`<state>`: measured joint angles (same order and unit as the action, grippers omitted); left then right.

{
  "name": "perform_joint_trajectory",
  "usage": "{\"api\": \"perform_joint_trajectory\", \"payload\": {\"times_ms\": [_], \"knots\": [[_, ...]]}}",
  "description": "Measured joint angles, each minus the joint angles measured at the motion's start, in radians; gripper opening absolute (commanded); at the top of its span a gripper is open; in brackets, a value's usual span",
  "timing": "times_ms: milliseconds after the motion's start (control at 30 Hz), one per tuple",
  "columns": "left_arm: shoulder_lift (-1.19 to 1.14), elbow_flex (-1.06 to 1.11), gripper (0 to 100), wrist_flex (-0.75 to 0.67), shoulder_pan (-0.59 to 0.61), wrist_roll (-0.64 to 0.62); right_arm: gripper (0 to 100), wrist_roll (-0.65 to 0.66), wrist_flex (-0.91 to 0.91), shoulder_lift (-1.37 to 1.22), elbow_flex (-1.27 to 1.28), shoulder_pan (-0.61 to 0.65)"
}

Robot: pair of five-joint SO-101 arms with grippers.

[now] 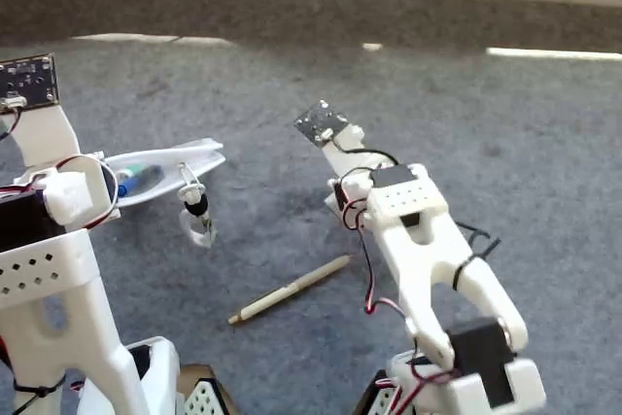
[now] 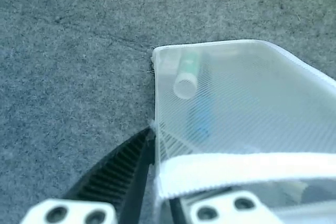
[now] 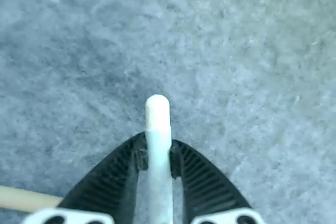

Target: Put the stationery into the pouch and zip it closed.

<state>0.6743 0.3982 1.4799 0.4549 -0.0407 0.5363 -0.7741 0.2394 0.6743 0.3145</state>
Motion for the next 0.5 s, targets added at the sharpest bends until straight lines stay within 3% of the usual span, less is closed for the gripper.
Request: {"api": "perform_joint_trajectory", "payload": {"times_ms": [167,500], "knots": [[0.0,0.0,1,0.0,0.0,0.0,0.5,-0.014,-0.095,0.144,0.0,0.0],[0.0,0.0,1,0.0,0.0,0.0,0.5,-0.285,-0.137,0.405,0.002,0.1]]}}
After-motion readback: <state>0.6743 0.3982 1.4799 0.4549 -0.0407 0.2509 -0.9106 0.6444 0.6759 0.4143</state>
